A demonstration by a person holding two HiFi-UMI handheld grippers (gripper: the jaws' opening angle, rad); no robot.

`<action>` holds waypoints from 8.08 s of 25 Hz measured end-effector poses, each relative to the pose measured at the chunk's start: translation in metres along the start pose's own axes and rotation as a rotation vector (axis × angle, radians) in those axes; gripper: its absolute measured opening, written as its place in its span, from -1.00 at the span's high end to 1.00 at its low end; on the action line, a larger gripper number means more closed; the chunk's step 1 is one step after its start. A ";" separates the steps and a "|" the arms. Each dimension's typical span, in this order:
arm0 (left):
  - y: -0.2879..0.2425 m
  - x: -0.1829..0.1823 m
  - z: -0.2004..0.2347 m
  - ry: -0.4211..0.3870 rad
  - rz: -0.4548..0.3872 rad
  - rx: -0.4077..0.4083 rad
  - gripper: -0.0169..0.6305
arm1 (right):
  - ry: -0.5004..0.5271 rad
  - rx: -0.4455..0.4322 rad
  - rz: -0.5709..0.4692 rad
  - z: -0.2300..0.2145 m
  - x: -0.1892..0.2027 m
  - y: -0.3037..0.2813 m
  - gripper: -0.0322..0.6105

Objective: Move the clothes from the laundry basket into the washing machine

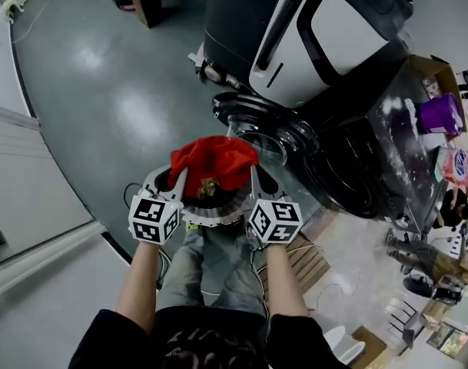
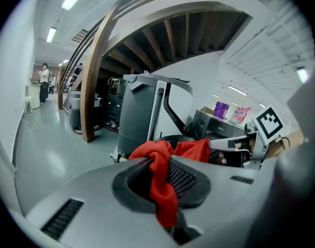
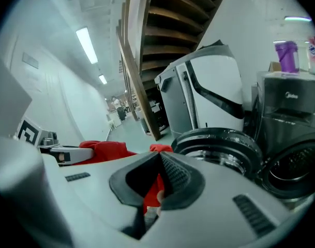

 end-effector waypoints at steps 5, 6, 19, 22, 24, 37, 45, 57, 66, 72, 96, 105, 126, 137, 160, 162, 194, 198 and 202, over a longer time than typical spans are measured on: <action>0.016 -0.046 -0.020 -0.067 -0.036 0.057 0.82 | -0.032 0.045 -0.094 0.003 -0.037 0.040 0.87; 0.017 -0.055 -0.026 -0.080 -0.044 0.066 0.82 | -0.039 0.052 -0.112 0.002 -0.045 0.048 0.87; 0.005 -0.150 -0.155 -0.245 -0.131 0.189 0.82 | -0.086 0.118 -0.325 -0.067 -0.131 0.165 0.87; -0.008 -0.165 -0.204 -0.296 -0.145 0.242 0.82 | -0.118 0.157 -0.375 -0.102 -0.140 0.203 0.87; -0.018 -0.171 -0.237 -0.325 -0.154 0.273 0.82 | -0.125 0.187 -0.403 -0.127 -0.144 0.229 0.87; -0.085 -0.147 -0.433 -0.406 -0.140 0.469 0.82 | -0.164 0.394 -0.484 -0.279 -0.118 0.378 0.87; -0.122 -0.132 -0.491 -0.453 -0.097 0.569 0.82 | -0.235 0.489 -0.501 -0.328 -0.099 0.412 0.87; -0.205 -0.104 -0.479 -0.448 -0.021 0.622 0.82 | -0.305 0.603 -0.468 -0.373 -0.061 0.362 0.87; -0.269 -0.052 -0.451 -0.419 0.007 0.582 0.82 | -0.327 0.580 -0.412 -0.414 -0.007 0.302 0.87; -0.323 0.002 -0.433 -0.402 0.012 0.562 0.82 | -0.324 0.573 -0.388 -0.452 0.041 0.246 0.87; -0.563 0.176 -0.408 -0.477 -0.155 0.589 0.82 | -0.275 0.583 -0.482 -0.601 0.170 0.044 0.87; -0.643 0.195 -0.404 -0.501 -0.218 0.539 0.81 | -0.246 0.623 -0.516 -0.654 0.186 -0.013 0.87; -0.658 0.205 -0.401 -0.598 -0.188 0.568 -0.09 | -0.206 0.672 -0.496 -0.656 0.205 -0.028 0.22; -0.610 0.201 -0.398 -0.487 -0.122 0.525 0.91 | -0.198 0.664 -0.437 -0.618 0.194 0.004 0.89; -0.368 0.023 -0.376 -0.366 -0.134 0.413 0.92 | -0.178 0.515 -0.349 -0.435 0.045 0.146 0.89; -0.340 -0.006 -0.364 -0.356 -0.162 0.381 0.92 | -0.163 0.486 -0.361 -0.413 0.017 0.153 0.89; 0.142 -0.107 -0.091 -0.095 -0.411 -0.698 0.92 | 0.232 -0.406 -0.330 0.007 -0.195 0.064 0.89; 0.157 -0.091 -0.079 -0.068 -0.401 -0.717 0.92 | 0.257 -0.413 -0.294 0.025 -0.180 0.058 0.89; 0.147 -0.086 -0.065 -0.063 -0.379 -0.690 0.92 | 0.276 -0.398 -0.255 0.033 -0.164 0.043 0.89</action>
Point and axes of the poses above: the fingertips, and each gripper's own axes: y backward along the fingers, z to its left, x out of its underside, the point moved 4 cm from there along y, backward along the fingers, and after that the axes turned 10 degrees about x, right-handed, at the moved point
